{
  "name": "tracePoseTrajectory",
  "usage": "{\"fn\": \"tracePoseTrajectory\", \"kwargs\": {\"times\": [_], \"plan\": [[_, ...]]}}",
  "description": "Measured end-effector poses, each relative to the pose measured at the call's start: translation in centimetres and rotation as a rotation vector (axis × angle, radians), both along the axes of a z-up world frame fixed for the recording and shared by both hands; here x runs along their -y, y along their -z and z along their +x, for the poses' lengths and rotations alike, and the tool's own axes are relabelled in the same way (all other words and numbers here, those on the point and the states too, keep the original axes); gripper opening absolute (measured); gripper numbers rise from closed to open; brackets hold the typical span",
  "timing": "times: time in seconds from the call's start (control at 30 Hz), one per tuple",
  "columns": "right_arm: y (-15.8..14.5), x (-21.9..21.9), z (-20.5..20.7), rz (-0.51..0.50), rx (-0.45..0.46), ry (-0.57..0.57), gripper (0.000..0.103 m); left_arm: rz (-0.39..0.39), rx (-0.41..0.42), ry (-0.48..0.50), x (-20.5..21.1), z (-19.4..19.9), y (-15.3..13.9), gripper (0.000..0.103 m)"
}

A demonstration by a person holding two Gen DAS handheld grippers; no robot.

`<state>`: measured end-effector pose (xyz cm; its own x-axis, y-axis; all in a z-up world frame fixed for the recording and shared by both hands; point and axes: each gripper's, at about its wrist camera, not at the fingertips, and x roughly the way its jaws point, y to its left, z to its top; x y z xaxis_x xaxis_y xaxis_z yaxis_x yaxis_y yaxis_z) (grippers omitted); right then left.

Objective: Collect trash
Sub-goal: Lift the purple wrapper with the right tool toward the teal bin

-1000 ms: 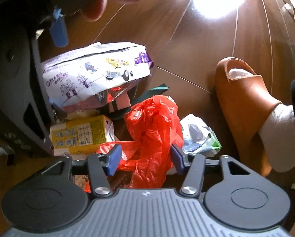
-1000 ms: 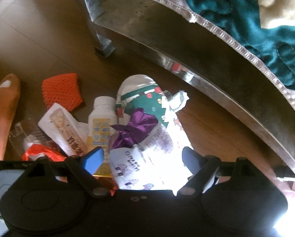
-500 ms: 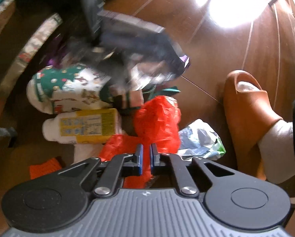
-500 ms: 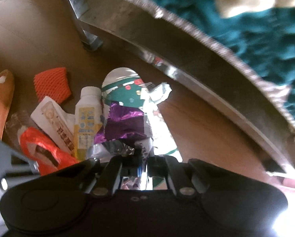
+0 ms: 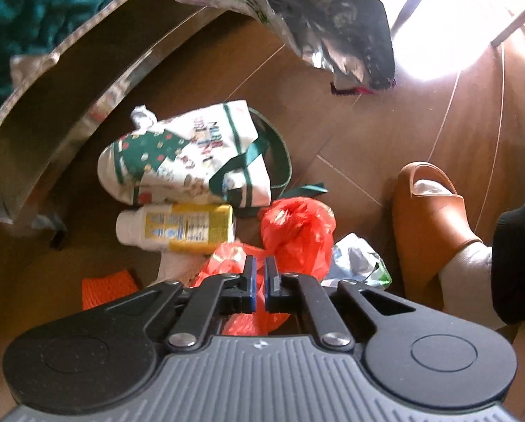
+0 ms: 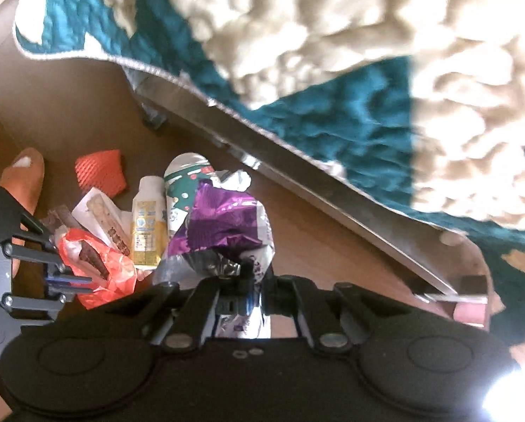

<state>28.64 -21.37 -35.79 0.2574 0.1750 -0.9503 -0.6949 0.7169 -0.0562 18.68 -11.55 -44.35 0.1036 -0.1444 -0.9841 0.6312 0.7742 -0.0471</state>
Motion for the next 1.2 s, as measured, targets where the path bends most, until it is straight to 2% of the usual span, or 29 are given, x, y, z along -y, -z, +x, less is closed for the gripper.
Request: {"fn": "tracePoseTrajectory", "kwargs": {"times": [0.07,0.13,0.2,0.23,0.27,0.3,0.4,0.47,0.63,0.7,0.73,0.77,0.83,0.87,1.07,1.2], "plan": [[-0.3,0.8,0.3,0.010,0.006,0.019,0.003,-0.021,-0.025,0.006,0.5,0.0,0.3,0.005],[-0.2,1.3,0.9,0.027,0.003,0.047,0.003,-0.020,-0.047,0.005,1.2,0.1,1.0,0.016],[0.1,1.7,1.7,0.058,-0.013,0.076,0.003,-0.033,-0.064,-0.010,1.6,0.3,1.8,0.042],[0.4,1.7,2.0,0.069,-0.022,0.083,0.003,-0.033,-0.062,-0.014,1.8,0.3,2.1,0.050],[0.6,1.7,2.1,0.079,-0.025,0.083,0.003,-0.037,-0.058,-0.016,2.0,0.5,2.6,0.064],[0.7,1.8,2.3,0.089,-0.026,0.081,0.003,-0.040,-0.054,-0.015,2.3,0.5,2.9,0.071],[0.8,2.0,2.7,0.111,-0.031,0.078,0.003,-0.006,-0.035,0.002,3.3,0.9,4.6,0.071],[1.0,2.1,2.9,0.116,-0.036,0.084,0.004,0.029,-0.050,-0.003,3.9,1.4,6.2,0.071],[1.8,2.5,3.3,0.106,-0.059,0.107,0.004,0.056,-0.091,0.022,5.2,1.6,8.9,0.069],[1.9,2.7,3.3,0.111,-0.069,0.113,0.004,0.064,-0.101,0.022,5.6,1.6,9.5,0.044],[2.2,2.5,3.3,0.110,-0.072,0.116,0.004,0.071,-0.103,0.017,5.7,1.7,9.6,0.044],[2.2,2.4,3.3,0.108,-0.074,0.116,0.004,0.068,-0.102,0.009,5.8,1.8,9.6,0.039],[2.3,2.4,3.3,0.103,-0.070,0.115,0.004,0.062,-0.095,-0.004,5.8,2.1,9.2,0.023],[2.3,2.3,3.2,0.104,-0.071,0.112,0.004,0.062,-0.098,-0.010,5.8,2.2,9.1,0.009],[1.5,1.8,3.0,0.078,-0.040,0.086,0.004,0.067,-0.047,-0.064,4.0,2.4,6.1,0.007],[0.5,1.2,2.6,0.060,-0.018,0.048,0.004,0.051,-0.003,-0.123,1.8,2.3,1.8,0.007]]}}
